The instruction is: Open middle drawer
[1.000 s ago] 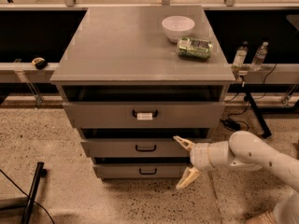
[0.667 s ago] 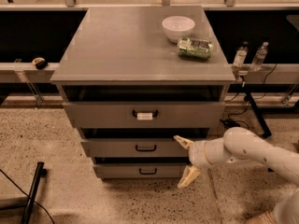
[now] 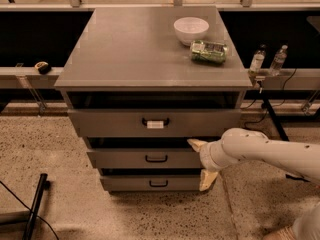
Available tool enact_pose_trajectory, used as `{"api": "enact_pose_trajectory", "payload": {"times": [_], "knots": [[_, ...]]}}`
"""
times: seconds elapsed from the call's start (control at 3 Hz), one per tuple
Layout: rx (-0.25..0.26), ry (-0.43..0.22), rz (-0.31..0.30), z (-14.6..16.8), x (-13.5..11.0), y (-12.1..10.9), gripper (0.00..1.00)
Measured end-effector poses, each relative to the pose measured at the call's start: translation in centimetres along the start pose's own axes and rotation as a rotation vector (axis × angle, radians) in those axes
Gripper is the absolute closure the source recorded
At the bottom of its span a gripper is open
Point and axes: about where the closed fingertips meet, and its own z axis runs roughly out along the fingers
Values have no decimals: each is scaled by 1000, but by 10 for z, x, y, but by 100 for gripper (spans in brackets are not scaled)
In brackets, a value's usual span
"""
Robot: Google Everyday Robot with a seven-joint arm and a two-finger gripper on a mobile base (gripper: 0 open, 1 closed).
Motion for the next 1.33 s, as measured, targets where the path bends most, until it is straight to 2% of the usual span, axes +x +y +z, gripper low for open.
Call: {"api": "enact_pose_trajectory", "payload": {"times": [0.33, 1.0, 1.33], "knots": [[-8, 33, 7, 8, 29, -8, 0], [-41, 92, 57, 41, 91, -9, 0], [-44, 95, 73, 55, 105, -6, 0]]}}
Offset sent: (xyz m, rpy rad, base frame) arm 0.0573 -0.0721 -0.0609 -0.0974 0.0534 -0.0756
